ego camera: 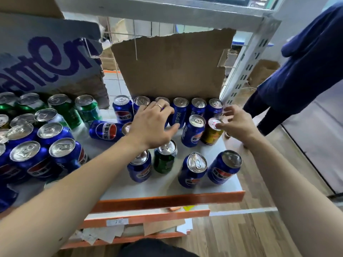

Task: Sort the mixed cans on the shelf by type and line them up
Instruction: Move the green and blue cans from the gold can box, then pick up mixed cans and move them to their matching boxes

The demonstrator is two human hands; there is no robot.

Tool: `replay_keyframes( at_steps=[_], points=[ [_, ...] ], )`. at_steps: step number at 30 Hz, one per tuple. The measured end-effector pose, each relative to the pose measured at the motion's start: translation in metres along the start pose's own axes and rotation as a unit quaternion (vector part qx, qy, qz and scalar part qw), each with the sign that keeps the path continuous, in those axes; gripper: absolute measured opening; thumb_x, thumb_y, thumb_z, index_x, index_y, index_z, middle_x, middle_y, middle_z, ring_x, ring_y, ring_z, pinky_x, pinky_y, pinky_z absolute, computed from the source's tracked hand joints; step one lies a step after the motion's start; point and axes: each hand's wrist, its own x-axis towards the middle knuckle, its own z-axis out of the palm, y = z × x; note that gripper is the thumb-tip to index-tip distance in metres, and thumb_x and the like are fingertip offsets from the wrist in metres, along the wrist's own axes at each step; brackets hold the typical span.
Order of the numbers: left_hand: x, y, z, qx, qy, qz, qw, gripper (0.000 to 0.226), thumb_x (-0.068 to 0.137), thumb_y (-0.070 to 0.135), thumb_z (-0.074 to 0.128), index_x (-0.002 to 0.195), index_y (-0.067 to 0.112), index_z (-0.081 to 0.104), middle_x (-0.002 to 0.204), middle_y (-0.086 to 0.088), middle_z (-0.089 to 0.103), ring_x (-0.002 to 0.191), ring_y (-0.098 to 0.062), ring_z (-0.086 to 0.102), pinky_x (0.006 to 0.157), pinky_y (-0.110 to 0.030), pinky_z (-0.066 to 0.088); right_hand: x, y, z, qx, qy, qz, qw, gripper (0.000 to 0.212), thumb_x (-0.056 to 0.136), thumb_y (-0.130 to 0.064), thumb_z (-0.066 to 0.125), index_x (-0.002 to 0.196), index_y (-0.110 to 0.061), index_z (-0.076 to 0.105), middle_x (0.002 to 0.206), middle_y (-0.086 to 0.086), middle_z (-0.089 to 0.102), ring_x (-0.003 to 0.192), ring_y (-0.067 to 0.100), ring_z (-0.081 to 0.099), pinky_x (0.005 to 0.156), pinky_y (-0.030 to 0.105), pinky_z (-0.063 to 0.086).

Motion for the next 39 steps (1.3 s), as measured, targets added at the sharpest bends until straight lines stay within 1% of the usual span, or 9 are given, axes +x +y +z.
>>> replay_keyframes(
  at_steps=[4,7,17,21,27,30,32,36,39],
  points=[
    [0.0,0.003,0.004,0.01,-0.005,-0.008,1.0,0.056,0.084,0.059,0.042,0.116,0.017,0.061,0.121,0.001,0.057,0.107,-0.022,0.057,0.087,-0.039,0.039,0.009,0.013,0.016,-0.034,-0.04,0.024,0.998,0.054,0.073,-0.021,0.081,0.121,-0.013,0.057,0.112,0.003,0.063,0.102,0.023,0.061,0.085,0.031,0.05],
    [-0.001,0.004,0.005,0.016,-0.008,-0.017,1.0,0.055,0.085,0.058,0.045,0.117,0.017,0.062,0.121,0.001,0.057,0.105,-0.022,0.057,0.086,-0.04,0.04,0.013,0.016,0.027,-0.036,-0.072,0.026,0.996,0.055,0.074,-0.013,0.08,0.123,-0.011,0.055,0.114,0.007,0.061,0.107,0.024,0.058,0.089,0.033,0.048],
    [-0.014,0.003,0.004,0.018,-0.013,-0.049,0.999,0.055,0.085,0.059,0.043,0.117,0.018,0.063,0.121,0.003,0.057,0.107,-0.021,0.057,0.087,-0.039,0.041,0.023,0.035,0.045,0.028,-0.089,0.024,0.995,0.078,0.07,-0.005,0.078,0.138,-0.014,0.041,0.13,0.008,0.056,0.118,0.023,0.052,0.094,0.03,0.043],
    [-0.02,0.001,0.001,0.013,-0.008,-0.058,0.998,0.056,0.084,0.059,0.042,0.115,0.018,0.063,0.12,0.003,0.057,0.106,-0.022,0.057,0.087,-0.041,0.042,0.022,0.039,0.042,0.06,-0.091,0.011,0.994,0.077,0.068,-0.005,0.081,0.136,-0.014,0.046,0.124,0.006,0.059,0.112,0.019,0.054,0.088,0.027,0.042],
    [-0.029,-0.001,-0.004,0.015,0.005,-0.059,0.998,0.053,0.085,0.056,0.046,0.118,0.017,0.062,0.122,0.002,0.057,0.107,-0.022,0.058,0.087,-0.041,0.042,0.0,0.031,0.022,0.13,-0.027,-0.017,0.991,0.072,0.066,-0.006,0.086,0.129,-0.009,0.052,0.112,0.005,0.063,0.102,0.02,0.062,0.089,0.03,0.051],
    [-0.032,-0.001,-0.007,0.007,-0.001,-0.059,0.998,0.061,0.084,0.061,0.041,0.122,0.018,0.061,0.124,0.003,0.057,0.109,-0.022,0.057,0.089,-0.041,0.041,-0.011,0.023,0.003,0.182,0.014,-0.036,0.982,0.075,0.07,-0.009,0.085,0.134,-0.008,0.047,0.113,0.003,0.06,0.103,0.018,0.059,0.078,0.014,0.046],
    [-0.035,0.001,-0.011,0.005,-0.035,-0.049,0.998,0.072,0.08,0.07,0.035,0.128,0.021,0.057,0.13,0.004,0.056,0.116,-0.021,0.055,0.095,-0.042,0.039,-0.018,0.018,-0.009,0.218,0.041,-0.054,0.974,0.073,0.072,-0.012,0.085,0.135,-0.009,0.048,0.113,0.002,0.061,0.103,0.017,0.06,0.079,0.015,0.047],
    [-0.038,0.003,-0.014,0.079,-0.225,-0.027,0.971,0.103,0.063,0.092,0.034,0.146,0.032,0.036,0.14,0.004,0.055,0.131,-0.018,0.046,0.116,-0.046,0.016,-0.035,0.006,-0.025,0.3,0.045,-0.065,0.951,0.062,0.077,-0.016,0.081,0.132,-0.012,0.052,0.107,-0.005,0.064,0.098,0.008,0.063,0.085,0.024,0.052],
    [-0.038,0.006,-0.006,0.099,-0.258,-0.014,0.961,0.089,0.071,0.08,0.055,0.144,0.034,0.036,0.137,0.003,0.059,0.132,-0.017,0.047,0.122,-0.046,0.005,-0.047,-0.001,-0.031,0.337,0.023,-0.081,0.938,0.051,0.078,-0.016,0.08,0.124,-0.017,0.058,0.105,-0.005,0.068,0.096,0.007,0.065,0.08,0.02,0.053]
  ],
)
